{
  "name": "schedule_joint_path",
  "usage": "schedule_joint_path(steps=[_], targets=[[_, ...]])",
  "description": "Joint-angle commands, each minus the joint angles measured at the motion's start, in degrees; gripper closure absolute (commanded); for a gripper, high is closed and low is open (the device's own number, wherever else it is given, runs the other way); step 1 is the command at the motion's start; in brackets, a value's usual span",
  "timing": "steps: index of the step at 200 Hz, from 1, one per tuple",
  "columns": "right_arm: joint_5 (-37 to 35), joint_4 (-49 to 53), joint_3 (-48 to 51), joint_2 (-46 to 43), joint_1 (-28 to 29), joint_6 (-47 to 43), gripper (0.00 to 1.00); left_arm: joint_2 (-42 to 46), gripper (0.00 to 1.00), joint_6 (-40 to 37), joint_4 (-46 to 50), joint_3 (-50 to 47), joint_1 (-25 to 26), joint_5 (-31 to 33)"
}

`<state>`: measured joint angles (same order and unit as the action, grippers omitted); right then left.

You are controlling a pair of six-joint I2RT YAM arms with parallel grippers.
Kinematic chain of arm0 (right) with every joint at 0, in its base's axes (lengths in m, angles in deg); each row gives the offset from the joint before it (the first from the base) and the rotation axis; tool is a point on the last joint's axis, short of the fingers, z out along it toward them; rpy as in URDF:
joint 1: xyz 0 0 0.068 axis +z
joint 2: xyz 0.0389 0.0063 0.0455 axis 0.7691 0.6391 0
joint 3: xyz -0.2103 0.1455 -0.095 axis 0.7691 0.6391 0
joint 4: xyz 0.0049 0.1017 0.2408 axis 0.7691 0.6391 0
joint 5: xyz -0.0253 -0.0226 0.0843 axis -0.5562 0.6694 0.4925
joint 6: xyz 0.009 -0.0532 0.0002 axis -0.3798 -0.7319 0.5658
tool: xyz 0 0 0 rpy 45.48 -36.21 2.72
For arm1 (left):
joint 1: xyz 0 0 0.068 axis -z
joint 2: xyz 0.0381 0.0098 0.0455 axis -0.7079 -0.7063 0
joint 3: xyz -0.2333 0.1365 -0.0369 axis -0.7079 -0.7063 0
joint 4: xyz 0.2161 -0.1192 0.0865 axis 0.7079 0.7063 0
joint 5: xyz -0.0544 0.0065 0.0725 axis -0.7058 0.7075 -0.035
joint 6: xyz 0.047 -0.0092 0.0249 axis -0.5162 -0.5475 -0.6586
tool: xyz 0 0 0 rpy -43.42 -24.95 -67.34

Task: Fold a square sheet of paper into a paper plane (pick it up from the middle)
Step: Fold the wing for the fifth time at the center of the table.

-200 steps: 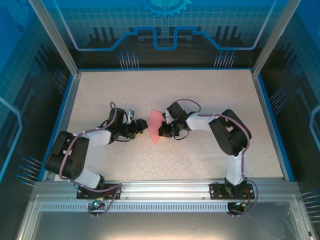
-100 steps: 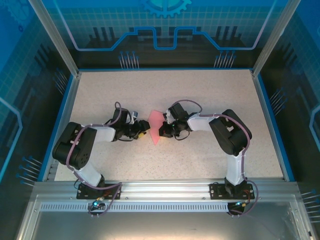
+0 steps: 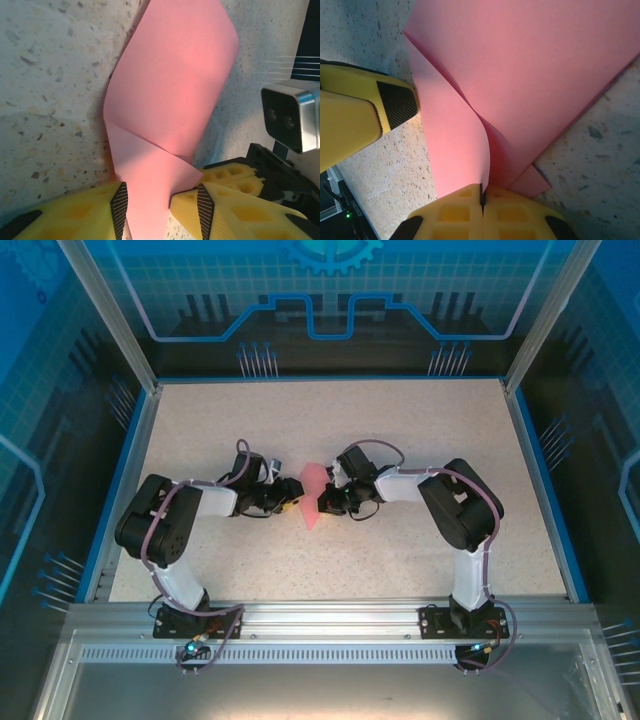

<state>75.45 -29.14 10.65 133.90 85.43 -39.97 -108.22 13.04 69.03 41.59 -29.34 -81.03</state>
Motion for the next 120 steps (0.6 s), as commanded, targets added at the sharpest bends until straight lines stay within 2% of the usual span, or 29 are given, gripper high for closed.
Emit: schedule_joint_path(steps=[1, 27, 78, 120], targets=[[0.9, 0.39, 0.56, -1.37, -0.97, 0.35, 0.97, -0.08, 0.54, -2.2, 0.86, 1.13, 0.71, -0.51], [1.41, 0.62, 0.65, -1.45, -1.41, -0.4, 0.97, 1.93, 0.53, -4.17, 4.23, 1.33, 0.65, 2.34], [5.35, -0.8, 2.1, -1.32, -2.79, -1.85, 0.97, 4.24, 0.43, -4.4, 6.17, 0.84, 0.53, 4.83], [7.29, -1.26, 2.56, -0.94, -2.99, -2.89, 0.97, 1.16, 0.51, -2.82, 3.16, 2.21, 0.53, 2.19]])
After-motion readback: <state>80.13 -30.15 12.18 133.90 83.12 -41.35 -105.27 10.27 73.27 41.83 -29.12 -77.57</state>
